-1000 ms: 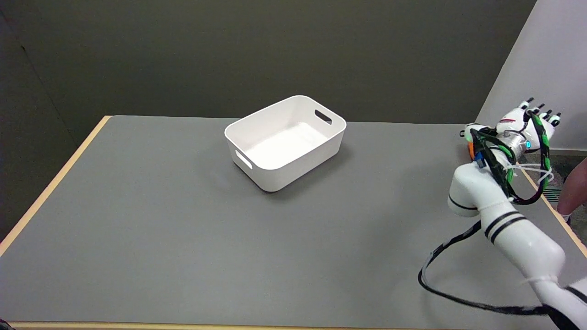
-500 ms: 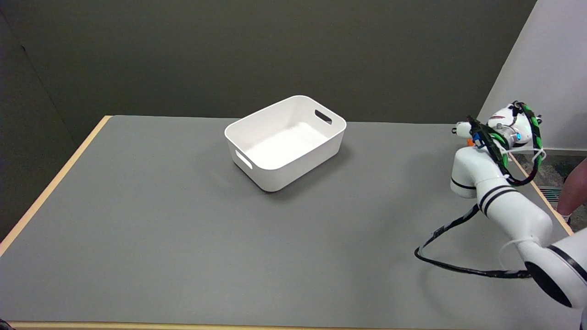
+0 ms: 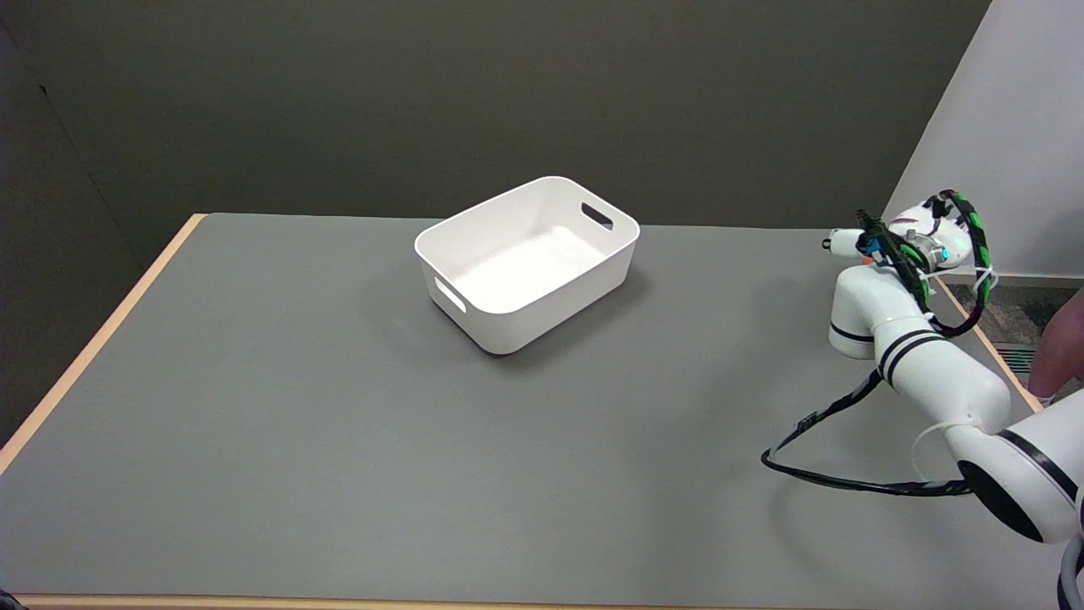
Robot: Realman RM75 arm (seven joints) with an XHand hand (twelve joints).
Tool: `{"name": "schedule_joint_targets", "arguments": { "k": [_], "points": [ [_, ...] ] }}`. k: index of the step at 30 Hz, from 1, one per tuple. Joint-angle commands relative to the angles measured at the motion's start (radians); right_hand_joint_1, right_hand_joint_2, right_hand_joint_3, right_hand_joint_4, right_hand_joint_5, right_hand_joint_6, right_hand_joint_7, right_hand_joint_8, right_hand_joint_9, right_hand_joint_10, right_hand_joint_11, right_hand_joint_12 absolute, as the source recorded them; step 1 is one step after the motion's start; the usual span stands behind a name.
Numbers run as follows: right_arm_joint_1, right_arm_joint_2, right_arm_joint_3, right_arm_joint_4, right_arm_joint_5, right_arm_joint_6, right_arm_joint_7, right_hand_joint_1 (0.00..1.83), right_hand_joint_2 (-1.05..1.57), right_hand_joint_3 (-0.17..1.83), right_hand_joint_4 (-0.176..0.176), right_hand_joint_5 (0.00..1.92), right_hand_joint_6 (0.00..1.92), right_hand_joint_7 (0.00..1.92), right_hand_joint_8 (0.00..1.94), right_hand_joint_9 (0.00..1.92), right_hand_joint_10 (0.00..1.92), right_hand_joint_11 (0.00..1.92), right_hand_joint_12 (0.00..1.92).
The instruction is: Pick up mango.
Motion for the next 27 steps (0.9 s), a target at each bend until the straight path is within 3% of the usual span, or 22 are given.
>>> {"name": "schedule_joint_targets", "arguments": {
  "k": [1,21,24,27],
  "points": [
    [0.011,-0.011,-0.027,0.093,0.078,0.019,0.019,0.46,0.61,0.99,0.011,0.08,0.38,0.11,0.29,0.14,0.63,0.0,0.98],
    [0.028,-0.022,-0.071,0.12,0.101,-0.038,0.018,0.55,0.66,0.92,-0.001,0.17,0.4,0.21,0.3,0.21,0.68,0.01,1.08],
    [0.046,-0.025,-0.092,0.139,0.1,-0.055,0.018,0.56,0.67,0.99,-0.016,0.19,0.44,0.28,0.39,0.28,0.76,0.06,1.1],
    [0.06,-0.029,-0.108,0.157,0.094,-0.063,0.025,0.67,0.72,0.95,-0.032,0.23,0.47,0.36,0.51,0.36,0.98,0.1,1.32]
  ]
}}
